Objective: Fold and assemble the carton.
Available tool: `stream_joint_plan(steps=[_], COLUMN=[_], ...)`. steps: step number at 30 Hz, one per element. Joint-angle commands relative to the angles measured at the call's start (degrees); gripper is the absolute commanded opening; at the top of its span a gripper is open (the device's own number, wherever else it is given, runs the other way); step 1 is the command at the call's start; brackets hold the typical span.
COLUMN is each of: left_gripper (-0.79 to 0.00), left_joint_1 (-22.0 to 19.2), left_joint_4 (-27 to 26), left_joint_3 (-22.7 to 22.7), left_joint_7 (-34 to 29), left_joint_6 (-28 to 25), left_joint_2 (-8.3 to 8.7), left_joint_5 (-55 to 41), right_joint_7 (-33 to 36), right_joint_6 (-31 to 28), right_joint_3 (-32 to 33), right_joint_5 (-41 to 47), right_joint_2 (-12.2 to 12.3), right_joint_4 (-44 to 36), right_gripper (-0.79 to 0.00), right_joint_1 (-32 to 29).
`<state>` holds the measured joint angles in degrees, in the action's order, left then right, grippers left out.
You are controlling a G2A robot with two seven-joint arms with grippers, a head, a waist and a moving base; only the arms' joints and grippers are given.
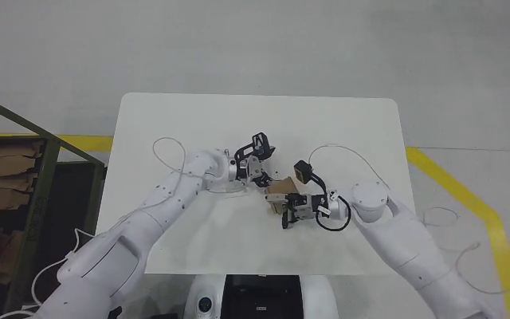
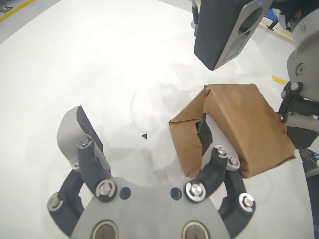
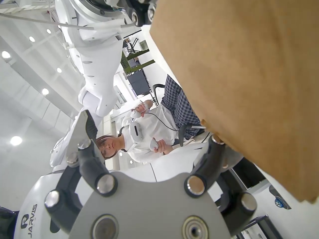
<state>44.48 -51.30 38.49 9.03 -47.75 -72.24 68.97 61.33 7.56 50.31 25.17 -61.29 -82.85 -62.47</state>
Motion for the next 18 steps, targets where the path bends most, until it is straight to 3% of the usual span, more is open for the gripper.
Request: stream_joint_plan(steps=[1,9,18], left_gripper=[0.000,0.000,0.000], left_joint_1=[0.09,0.55,2.09], left_joint_4=[0.32,0.35,-3.27], left_joint_3=[0.65,3.36,4.63], left_joint_7=[-0.19,-0.89,-2.24], left_joint_6=[0.31,0.34,0.21], left_joint_2=[0.14,0.93,1.31], left_joint_5=[-0.23,-0.69,-0.61], right_joint_7=[0.94,5.82,5.67], right_joint_6=[0.04,1.72,1.57], right_joint_3=[0.07,-0.23,-2.19], right_joint_5=[0.41,1.12,1.88], right_joint_2=[0.00,0.04,-0.83], right_joint_4=[0.24,0.67,0.93], right_gripper=[0.000,0.000,0.000], right_joint_1=[0.08,0.85,2.19])
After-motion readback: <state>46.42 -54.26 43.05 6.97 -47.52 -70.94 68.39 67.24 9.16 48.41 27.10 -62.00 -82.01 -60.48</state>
